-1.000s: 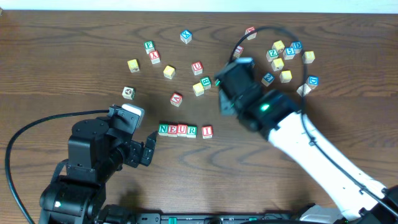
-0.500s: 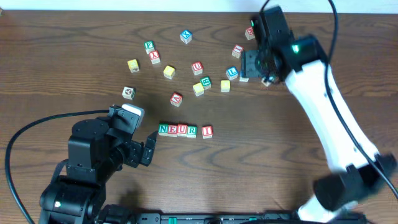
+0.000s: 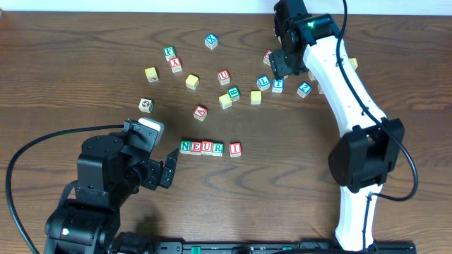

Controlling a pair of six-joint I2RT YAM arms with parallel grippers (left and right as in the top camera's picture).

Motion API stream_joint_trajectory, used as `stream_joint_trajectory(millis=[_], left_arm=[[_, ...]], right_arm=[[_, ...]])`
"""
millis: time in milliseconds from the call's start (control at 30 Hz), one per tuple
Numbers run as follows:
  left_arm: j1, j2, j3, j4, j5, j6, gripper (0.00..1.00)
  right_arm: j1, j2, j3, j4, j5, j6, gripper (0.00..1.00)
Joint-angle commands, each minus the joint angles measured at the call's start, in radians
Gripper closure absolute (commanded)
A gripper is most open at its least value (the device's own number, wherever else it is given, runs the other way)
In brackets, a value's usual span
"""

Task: Spell out NEURIPS
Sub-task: 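Move the right gripper back over the block pile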

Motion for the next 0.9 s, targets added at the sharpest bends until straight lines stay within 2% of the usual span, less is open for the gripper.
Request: stream_joint_trajectory(millis=[0,200,433,867], left_arm=[[0.005,-0.003,0.016,0.0,0.005,0.006,0.02],[0.005,-0.003,0.016,0.0,0.005,0.006,0.02],[0.005,-0.003,0.016,0.0,0.005,0.006,0.02],[0.005,-0.003,0.016,0.0,0.005,0.006,0.02]], right_arm=[[-0.02,0.03,0.025,0.032,0.055,-0.113,0.27],[-0.02,0.033,0.024,0.093,-0.026,-0.218,0.28],[-0.02,0.035,-0.027,0.181,-0.102,-0.215,0.28],[-0.03,0.035,-0.186,0.329,-0.103,-0.189,0.28]])
